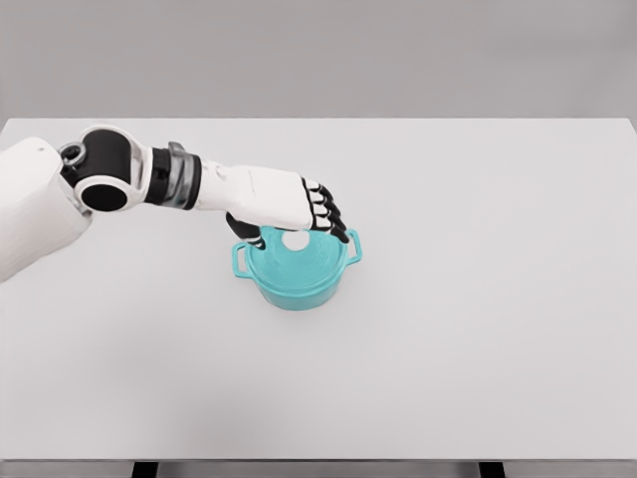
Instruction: Open the lid of the pot with left arm
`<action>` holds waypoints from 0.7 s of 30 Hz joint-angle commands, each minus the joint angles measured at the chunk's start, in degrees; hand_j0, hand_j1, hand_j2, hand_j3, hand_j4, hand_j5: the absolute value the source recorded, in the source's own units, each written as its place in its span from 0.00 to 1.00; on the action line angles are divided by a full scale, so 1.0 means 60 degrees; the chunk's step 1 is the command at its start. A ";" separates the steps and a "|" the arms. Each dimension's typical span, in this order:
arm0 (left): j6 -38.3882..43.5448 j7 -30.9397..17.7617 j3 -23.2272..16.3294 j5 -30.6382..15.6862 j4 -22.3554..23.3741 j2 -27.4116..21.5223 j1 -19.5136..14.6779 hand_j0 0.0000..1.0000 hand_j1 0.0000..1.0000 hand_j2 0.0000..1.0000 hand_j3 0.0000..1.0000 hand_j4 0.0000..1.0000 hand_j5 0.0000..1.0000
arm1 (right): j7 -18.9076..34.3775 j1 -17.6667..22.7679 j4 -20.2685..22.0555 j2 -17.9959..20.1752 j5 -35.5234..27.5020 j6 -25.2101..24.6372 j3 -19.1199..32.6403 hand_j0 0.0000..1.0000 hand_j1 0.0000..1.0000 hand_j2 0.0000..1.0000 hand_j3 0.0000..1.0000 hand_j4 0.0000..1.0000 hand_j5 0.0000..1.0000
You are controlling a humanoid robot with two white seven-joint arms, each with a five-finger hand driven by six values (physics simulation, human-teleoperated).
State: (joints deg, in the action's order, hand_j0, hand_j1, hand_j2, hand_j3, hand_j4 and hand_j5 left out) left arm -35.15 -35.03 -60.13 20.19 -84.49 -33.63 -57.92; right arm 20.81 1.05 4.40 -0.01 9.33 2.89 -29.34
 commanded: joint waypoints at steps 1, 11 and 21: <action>0.0024 0.0004 -0.0057 -0.0040 -0.0009 -0.0005 0.0000 0.90 0.90 0.90 0.90 0.90 0.90 | 0.0003 0.0000 -0.0001 0.0001 -0.0003 0.0002 -0.0002 1.00 1.00 1.00 1.00 1.00 1.00; 0.0024 0.0004 -0.0218 -0.0040 0.0005 -0.0005 -0.0015 0.81 0.81 0.81 0.81 0.81 0.81 | 0.0003 0.0000 -0.0001 0.0001 -0.0003 0.0002 -0.0002 1.00 1.00 1.00 1.00 1.00 1.00; 0.0024 0.0004 -0.0247 -0.0025 0.0020 -0.0005 -0.0029 0.72 0.72 0.72 0.72 0.72 0.72 | 0.0003 0.0000 -0.0001 0.0001 -0.0003 0.0002 -0.0002 1.00 1.00 1.00 1.00 1.00 1.00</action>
State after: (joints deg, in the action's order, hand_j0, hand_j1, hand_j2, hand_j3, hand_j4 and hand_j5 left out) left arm -35.14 -35.02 -61.60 20.28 -84.40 -33.64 -58.10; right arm 20.81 1.05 4.40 -0.01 9.33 2.89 -29.34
